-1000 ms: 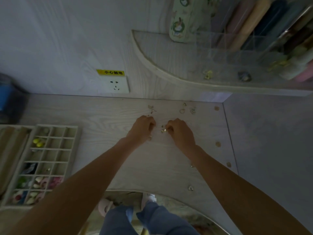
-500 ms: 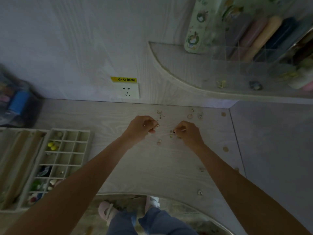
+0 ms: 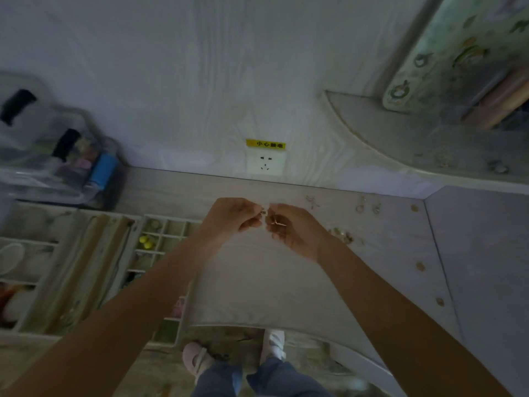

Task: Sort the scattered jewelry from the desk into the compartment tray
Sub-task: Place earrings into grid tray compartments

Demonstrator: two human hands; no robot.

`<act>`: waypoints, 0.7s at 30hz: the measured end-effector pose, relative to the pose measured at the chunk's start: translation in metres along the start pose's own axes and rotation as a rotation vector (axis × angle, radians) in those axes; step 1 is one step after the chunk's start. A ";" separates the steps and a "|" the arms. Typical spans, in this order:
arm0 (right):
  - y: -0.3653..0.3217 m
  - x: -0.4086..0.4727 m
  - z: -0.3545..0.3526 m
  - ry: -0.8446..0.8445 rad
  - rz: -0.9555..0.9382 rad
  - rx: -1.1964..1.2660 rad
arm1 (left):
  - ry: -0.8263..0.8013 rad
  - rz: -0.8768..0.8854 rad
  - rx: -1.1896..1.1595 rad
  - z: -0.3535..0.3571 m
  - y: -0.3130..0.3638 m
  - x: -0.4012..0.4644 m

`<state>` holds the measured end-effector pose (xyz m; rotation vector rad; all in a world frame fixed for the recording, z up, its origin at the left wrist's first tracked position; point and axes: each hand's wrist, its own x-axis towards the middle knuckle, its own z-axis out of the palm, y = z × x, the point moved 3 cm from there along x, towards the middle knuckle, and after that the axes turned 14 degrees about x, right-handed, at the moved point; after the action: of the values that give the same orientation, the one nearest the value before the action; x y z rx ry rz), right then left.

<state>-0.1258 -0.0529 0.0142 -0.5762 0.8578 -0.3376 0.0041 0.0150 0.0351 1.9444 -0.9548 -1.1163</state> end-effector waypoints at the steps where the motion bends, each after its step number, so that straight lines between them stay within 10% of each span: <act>1: 0.005 0.003 0.011 -0.018 -0.007 -0.079 | 0.012 -0.007 -0.002 -0.009 -0.005 -0.004; 21: 0.112 0.038 0.139 -0.031 -0.125 -0.450 | -0.058 -0.034 0.009 -0.140 -0.112 -0.045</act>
<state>0.0124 0.0651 -0.0045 -1.0534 0.8738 -0.2470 0.1425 0.1362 0.0143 1.9516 -0.9620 -1.1960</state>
